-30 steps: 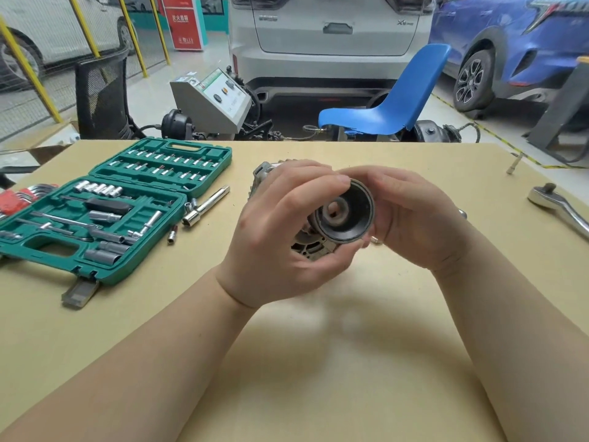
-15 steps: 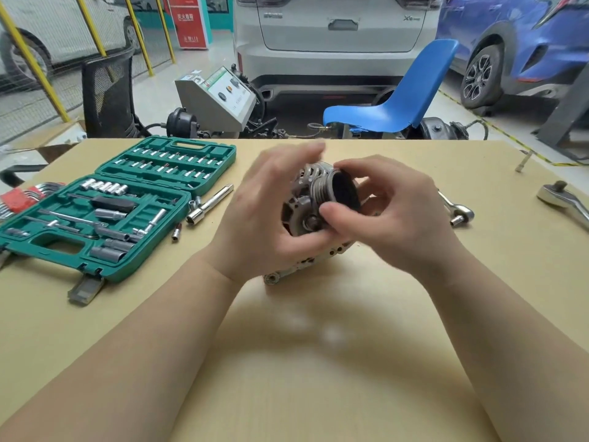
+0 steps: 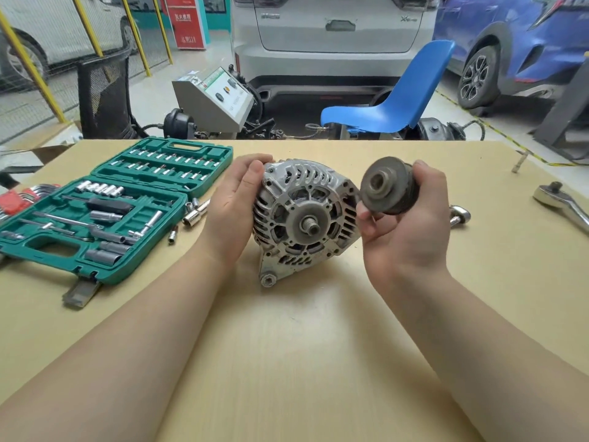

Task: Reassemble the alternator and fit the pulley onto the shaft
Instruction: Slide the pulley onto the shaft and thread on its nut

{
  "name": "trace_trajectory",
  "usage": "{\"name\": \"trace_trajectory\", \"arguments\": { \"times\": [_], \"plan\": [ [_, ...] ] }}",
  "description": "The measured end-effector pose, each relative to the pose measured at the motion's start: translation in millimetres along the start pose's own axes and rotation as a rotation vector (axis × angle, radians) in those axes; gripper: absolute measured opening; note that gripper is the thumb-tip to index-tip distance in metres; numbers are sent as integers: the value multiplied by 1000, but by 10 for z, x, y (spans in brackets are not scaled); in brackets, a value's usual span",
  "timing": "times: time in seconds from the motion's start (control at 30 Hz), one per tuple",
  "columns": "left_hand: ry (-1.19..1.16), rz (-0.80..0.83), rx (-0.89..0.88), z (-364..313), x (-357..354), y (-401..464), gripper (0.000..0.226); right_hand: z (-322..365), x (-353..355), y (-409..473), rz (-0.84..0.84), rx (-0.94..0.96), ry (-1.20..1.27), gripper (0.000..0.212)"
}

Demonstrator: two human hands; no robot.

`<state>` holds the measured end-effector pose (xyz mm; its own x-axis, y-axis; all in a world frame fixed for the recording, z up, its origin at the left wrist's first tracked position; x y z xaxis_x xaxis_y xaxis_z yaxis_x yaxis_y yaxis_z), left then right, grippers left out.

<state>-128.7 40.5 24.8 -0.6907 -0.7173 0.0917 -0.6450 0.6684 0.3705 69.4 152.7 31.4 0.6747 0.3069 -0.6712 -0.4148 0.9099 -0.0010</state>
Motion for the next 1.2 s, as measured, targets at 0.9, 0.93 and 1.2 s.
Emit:
{"name": "trace_trajectory", "arguments": {
  "times": [0.9,0.93,1.2],
  "plan": [
    [796,2,-588,-453,-557,-363,51,-52,275,358,-205,97,-328,33],
    [818,27,-562,-427,-570,-349,52,-40,263,344,-200,112,-334,32],
    [781,17,-560,-373,-560,-267,46,4,375,391,-312,126,-229,29]
  ]
}}
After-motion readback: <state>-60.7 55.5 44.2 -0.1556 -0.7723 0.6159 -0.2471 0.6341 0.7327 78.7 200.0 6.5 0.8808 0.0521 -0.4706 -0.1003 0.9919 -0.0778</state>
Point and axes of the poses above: each hand's wrist, its own y-axis towards the middle knuckle, its own x-axis out of the back of the hand, z = x × y, the point moved 6 cm from there along y, towards the middle knuckle
